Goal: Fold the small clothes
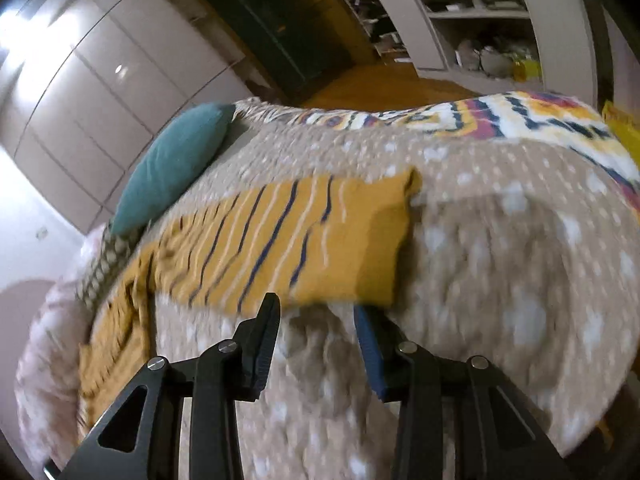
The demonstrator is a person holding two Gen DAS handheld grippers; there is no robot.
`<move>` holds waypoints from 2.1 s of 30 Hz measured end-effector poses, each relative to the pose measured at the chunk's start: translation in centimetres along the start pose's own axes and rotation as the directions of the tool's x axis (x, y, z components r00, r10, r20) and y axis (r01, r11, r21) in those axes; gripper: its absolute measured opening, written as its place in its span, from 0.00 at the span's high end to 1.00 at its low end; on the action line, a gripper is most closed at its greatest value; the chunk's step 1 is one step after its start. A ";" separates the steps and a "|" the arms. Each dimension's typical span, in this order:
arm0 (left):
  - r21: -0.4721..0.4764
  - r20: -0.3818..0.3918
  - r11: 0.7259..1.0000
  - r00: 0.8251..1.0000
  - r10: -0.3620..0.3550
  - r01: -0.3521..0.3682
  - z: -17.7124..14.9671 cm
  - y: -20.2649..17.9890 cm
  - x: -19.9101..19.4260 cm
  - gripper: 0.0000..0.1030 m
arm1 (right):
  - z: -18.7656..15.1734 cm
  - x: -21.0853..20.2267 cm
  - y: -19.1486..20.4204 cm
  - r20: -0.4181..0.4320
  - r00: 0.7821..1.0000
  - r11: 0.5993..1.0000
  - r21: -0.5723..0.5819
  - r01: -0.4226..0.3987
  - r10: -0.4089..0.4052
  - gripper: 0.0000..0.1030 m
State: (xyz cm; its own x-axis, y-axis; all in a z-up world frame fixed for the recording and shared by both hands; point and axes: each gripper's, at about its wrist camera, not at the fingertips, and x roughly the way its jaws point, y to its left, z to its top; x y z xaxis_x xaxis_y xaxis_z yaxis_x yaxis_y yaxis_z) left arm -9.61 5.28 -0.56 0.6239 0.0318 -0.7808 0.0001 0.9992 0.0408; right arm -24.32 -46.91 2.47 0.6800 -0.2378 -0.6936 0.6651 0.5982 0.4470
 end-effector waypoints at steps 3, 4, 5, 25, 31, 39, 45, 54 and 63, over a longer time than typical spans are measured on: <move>0.001 -0.010 1.000 1.000 -0.010 0.010 0.3 0.0 -0.4 0.06 | 2.2 1.4 1.2 -0.017 1.000 0.999 -0.035 0.000 0.000 0.93; 0.003 -0.013 1.000 1.000 -0.020 0.020 0.6 0.1 -0.8 0.06 | 3.1 1.5 1.4 -0.013 1.000 0.999 -0.043 0.012 -0.013 0.93; 0.001 -0.006 1.000 1.000 -0.028 0.028 0.7 0.3 -1.4 0.07 | 4.0 1.2 1.3 0.008 0.999 0.998 -0.049 0.031 -0.031 0.93; -0.149 0.185 0.983 0.980 -0.077 0.106 0.7 8.2 -7.7 0.07 | -9.5 6.8 45.1 -0.244 0.936 0.600 -0.719 -0.350 0.253 0.94; -0.150 0.208 0.984 0.976 -0.060 0.092 -0.2 10.3 -8.2 0.07 | -21.8 13.7 53.4 -0.400 0.906 0.425 -0.803 -0.419 0.137 0.94; -0.151 0.216 0.982 0.973 -0.080 0.114 -0.7 11.5 -8.2 0.07 | -28.0 17.4 55.3 -0.442 0.896 0.350 -0.835 -0.425 0.032 0.83; -0.148 0.193 0.982 0.977 -0.086 0.115 -0.4 10.3 -8.2 0.07 | -25.6 12.5 53.0 -0.521 0.848 0.367 -0.773 -0.517 0.096 0.66; -0.123 0.148 0.979 0.978 -0.146 0.165 -0.5 7.6 -9.1 0.07 | -20.7 2.8 42.1 -0.299 0.952 0.282 -0.909 -0.306 0.067 0.47; -0.097 0.079 0.990 0.992 -0.095 0.103 -1.1 5.7 -8.4 0.07 | -16.3 -0.9 28.5 0.008 0.991 0.306 -0.951 0.050 -0.136 0.42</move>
State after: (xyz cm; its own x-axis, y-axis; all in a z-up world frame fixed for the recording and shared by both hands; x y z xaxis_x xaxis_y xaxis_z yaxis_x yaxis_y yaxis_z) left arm -15.76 10.74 5.57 0.6805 -0.0654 -0.7298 -0.0118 0.9949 -0.1002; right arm -11.00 -17.21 6.58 0.5855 -0.3234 -0.7434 -0.0556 0.8988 -0.4349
